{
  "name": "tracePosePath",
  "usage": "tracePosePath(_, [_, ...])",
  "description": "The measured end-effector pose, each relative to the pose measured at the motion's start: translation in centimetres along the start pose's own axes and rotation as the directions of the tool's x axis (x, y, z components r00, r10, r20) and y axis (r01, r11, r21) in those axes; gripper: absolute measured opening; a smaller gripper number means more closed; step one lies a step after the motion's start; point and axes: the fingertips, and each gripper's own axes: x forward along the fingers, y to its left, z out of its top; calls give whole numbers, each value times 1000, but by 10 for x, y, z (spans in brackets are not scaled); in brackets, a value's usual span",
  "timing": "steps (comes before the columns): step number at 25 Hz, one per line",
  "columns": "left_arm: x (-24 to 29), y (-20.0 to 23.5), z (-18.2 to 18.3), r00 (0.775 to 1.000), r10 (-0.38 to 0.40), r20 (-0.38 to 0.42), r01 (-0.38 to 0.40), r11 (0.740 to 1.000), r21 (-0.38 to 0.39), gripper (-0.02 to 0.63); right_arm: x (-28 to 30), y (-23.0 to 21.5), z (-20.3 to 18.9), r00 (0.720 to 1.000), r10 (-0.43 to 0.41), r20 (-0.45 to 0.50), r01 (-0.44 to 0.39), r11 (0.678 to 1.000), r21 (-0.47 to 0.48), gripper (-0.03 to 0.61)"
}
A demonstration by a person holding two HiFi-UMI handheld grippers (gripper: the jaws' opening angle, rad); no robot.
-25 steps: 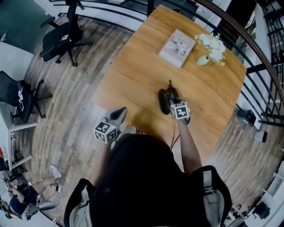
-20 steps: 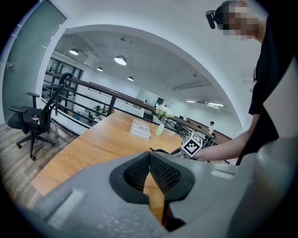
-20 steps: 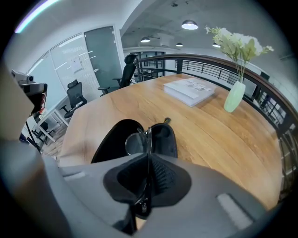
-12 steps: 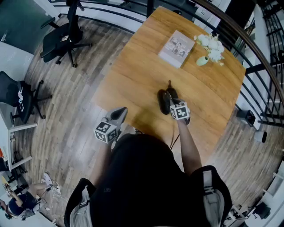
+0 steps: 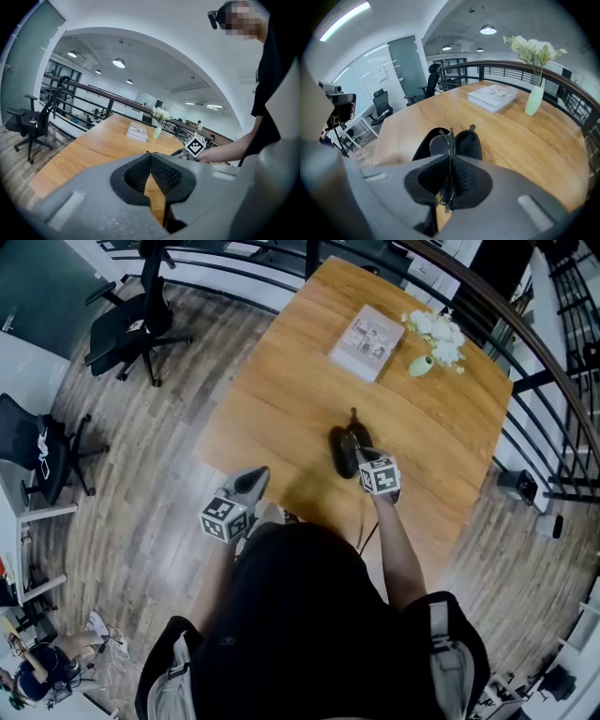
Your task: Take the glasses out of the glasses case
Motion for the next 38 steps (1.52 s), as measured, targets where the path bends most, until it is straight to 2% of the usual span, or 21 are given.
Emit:
tracePosePath(9, [2,-32,-8,1000,-27,-6,27,1000,13,11,-37,3,-6,995,1,96,4,998,-57,18])
tracePosePath(21, [15,-100,-24,998,-57,-5,57,998,37,11,-107,-13,-44,975,-8,224,27,996,-82,18])
tracePosePath(29, [15,-148,-39,999,-43,2,43,998,44,11,-150,-15,-71,954,43,296,-11,994,-109,18])
tracePosePath(38, [13,-193,-59,1000,-9,9,9,998,58,11,-195,-13,-92,919,115,377,-56,985,-164,18])
